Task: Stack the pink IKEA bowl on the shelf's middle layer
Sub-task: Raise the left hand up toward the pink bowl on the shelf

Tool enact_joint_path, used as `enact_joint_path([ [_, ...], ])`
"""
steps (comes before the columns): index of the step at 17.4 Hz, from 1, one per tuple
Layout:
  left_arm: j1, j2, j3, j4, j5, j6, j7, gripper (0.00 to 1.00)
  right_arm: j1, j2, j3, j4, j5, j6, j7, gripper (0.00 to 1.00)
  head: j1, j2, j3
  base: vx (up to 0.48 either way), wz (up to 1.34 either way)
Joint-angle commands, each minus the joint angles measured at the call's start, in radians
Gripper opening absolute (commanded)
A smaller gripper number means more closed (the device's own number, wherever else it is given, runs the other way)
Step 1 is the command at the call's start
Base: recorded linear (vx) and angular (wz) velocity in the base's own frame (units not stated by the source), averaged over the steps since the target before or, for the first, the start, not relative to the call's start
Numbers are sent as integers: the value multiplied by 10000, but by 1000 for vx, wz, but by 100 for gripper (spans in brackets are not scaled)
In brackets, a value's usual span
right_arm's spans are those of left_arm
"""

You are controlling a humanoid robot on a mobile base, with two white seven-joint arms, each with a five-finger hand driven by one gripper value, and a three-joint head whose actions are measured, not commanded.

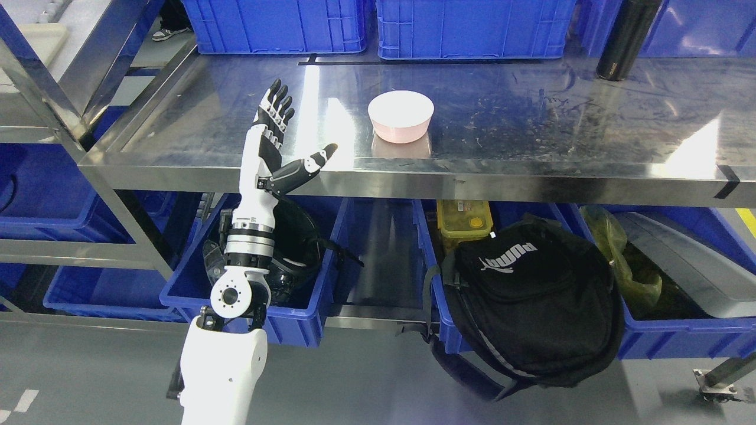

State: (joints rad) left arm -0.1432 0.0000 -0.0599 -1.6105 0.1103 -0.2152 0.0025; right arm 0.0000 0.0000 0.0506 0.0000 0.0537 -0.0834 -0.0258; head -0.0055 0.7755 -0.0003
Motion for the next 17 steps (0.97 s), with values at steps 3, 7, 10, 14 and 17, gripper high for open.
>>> enact_joint_path([
  [3, -71, 175, 62, -2, -120, -57, -40, 100, 230, -175, 0, -175, 0, 6, -3, 100, 0, 0, 0, 0, 0],
  [7, -499, 1131, 262, 29, -2018, -11, -589, 100, 230, -175, 0, -175, 0, 6, -3, 100, 0, 0, 0, 0, 0],
  [10, -1709, 2787, 262, 29, -4196, 20, -2215, 100, 230, -175, 0, -175, 0, 6, -3, 100, 0, 0, 0, 0, 0],
  [14, -2492, 3436, 200, 29, -6708, 66, -5061, 100, 230, -175, 0, -175, 0, 6, -3, 100, 0, 0, 0, 0, 0],
  [17, -3413, 3147, -181, 273, -8600, 66, -6207, 99, 230, -175, 0, -175, 0, 6, -3, 100, 0, 0, 0, 0, 0],
])
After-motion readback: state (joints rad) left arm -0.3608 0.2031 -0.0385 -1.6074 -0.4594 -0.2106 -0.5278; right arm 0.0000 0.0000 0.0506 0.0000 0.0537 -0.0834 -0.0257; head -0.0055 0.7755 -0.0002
